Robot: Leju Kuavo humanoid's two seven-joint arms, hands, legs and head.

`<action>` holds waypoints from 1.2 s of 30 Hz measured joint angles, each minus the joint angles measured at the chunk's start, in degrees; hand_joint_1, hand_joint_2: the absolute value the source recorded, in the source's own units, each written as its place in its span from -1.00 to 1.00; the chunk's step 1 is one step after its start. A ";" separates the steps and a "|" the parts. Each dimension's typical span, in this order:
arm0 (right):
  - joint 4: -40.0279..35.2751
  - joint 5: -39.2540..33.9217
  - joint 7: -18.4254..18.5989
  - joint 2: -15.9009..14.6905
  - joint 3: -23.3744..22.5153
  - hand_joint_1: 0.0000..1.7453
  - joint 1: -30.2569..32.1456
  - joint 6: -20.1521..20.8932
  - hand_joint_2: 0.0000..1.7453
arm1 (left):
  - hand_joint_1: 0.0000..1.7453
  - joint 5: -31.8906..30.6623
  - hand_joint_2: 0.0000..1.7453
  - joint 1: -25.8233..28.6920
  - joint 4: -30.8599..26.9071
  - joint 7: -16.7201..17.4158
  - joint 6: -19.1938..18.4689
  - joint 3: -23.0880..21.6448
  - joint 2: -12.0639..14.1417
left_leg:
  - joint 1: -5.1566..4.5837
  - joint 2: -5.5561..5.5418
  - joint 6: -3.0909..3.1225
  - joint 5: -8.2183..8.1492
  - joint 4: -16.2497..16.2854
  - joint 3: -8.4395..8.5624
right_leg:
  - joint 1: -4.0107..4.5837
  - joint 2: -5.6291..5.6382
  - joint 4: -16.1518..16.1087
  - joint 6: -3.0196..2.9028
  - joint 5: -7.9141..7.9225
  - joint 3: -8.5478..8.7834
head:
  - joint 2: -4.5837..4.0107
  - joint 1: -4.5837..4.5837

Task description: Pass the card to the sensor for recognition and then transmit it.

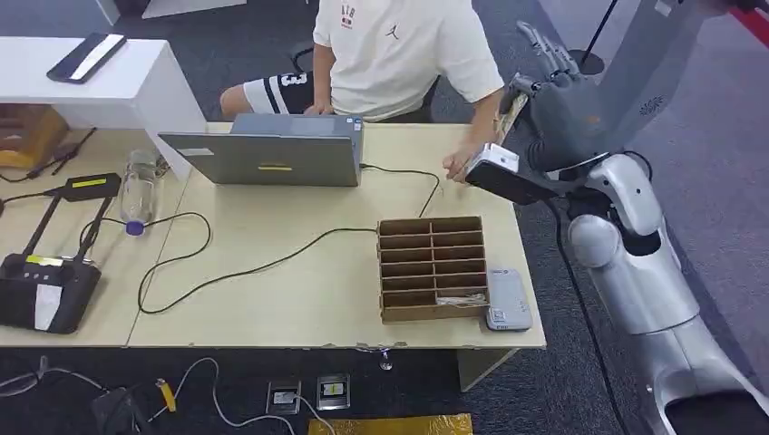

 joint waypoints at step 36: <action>8.43 -2.64 2.73 -8.72 -3.10 1.00 17.12 -2.40 1.00 | -1.00 14.10 -1.00 -2.26 6.97 -2.73 0.00 -4.28 2.05 | 0.00 0.00 0.01 -0.04 0.00 -0.02 | 0.00 0.00 -0.01 0.01 -0.01 -0.02 | 0.00 0.00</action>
